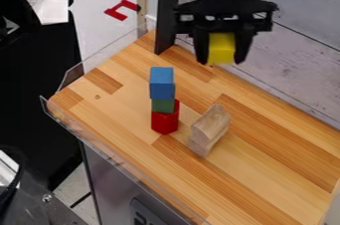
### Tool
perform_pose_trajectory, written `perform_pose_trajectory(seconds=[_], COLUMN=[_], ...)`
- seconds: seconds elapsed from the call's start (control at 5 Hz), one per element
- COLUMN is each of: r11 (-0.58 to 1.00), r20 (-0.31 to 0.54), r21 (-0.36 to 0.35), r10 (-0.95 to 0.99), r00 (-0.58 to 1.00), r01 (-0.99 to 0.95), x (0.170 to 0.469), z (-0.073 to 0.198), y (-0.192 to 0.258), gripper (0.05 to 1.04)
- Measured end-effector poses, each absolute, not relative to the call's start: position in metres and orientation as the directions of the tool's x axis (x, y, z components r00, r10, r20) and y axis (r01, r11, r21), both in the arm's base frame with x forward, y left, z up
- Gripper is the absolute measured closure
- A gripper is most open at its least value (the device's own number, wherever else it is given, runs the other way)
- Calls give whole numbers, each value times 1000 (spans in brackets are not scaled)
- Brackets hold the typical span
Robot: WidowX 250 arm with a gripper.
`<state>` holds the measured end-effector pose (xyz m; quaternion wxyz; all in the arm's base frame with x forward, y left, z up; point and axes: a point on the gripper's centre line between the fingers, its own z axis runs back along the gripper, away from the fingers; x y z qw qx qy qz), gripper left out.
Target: Place the yellow cube on top of blue block
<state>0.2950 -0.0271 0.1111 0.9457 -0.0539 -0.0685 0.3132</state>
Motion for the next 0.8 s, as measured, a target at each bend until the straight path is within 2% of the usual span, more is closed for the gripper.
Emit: perform_pose_trajectory(seconds=[0.6,0.8], r11=[734,706], r20=[44,43], r21=[-119,-135], r10=[677,705], r00=[735,708], r01=[-669,-695], x=[279,271], z=[94,95], y=[2,12], gripper=[497,497])
